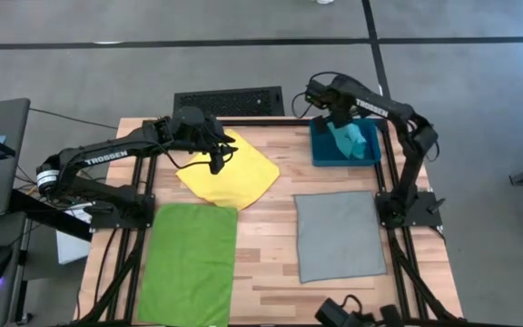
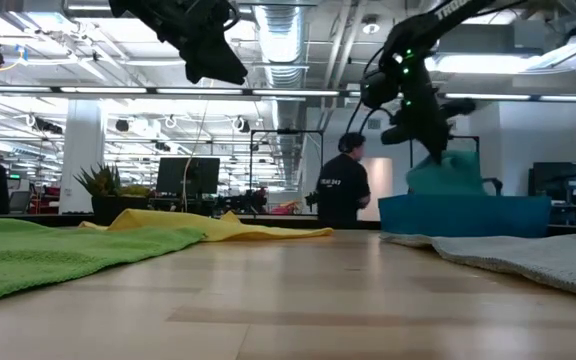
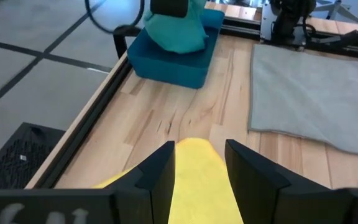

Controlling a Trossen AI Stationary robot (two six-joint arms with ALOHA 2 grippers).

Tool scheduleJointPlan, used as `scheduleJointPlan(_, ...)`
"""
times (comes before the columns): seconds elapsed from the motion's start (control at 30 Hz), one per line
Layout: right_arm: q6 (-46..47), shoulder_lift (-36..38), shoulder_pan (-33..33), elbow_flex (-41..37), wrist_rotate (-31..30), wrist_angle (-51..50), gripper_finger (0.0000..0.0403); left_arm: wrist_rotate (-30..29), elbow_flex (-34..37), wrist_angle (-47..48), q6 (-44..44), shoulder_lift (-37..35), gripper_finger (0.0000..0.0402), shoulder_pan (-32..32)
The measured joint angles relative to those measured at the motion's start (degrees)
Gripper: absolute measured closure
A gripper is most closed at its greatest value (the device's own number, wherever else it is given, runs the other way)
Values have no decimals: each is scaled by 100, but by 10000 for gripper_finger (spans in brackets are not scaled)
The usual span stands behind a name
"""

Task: Fold microfiber towels
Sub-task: Put the blue microfiber cloth into the blue bin

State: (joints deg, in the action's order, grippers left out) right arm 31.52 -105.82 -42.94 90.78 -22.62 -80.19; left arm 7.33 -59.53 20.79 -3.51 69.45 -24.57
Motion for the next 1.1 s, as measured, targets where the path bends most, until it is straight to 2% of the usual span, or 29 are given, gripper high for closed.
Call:
scheduleJointPlan(0.33, -452, -405, 378, 2, 909, 991, 399, 2, 0, 17, 2, 0, 269, 1)
scheduleJointPlan(0.73, -599, -1099, 468, 0, 1137, 890, 397, 2, 0, 32, 2, 0, 269, 1)
scheduleJointPlan(1.1, -945, -1086, 452, 0, 1352, 1004, 341, 2, 0, 34, 2, 0, 269, 1)
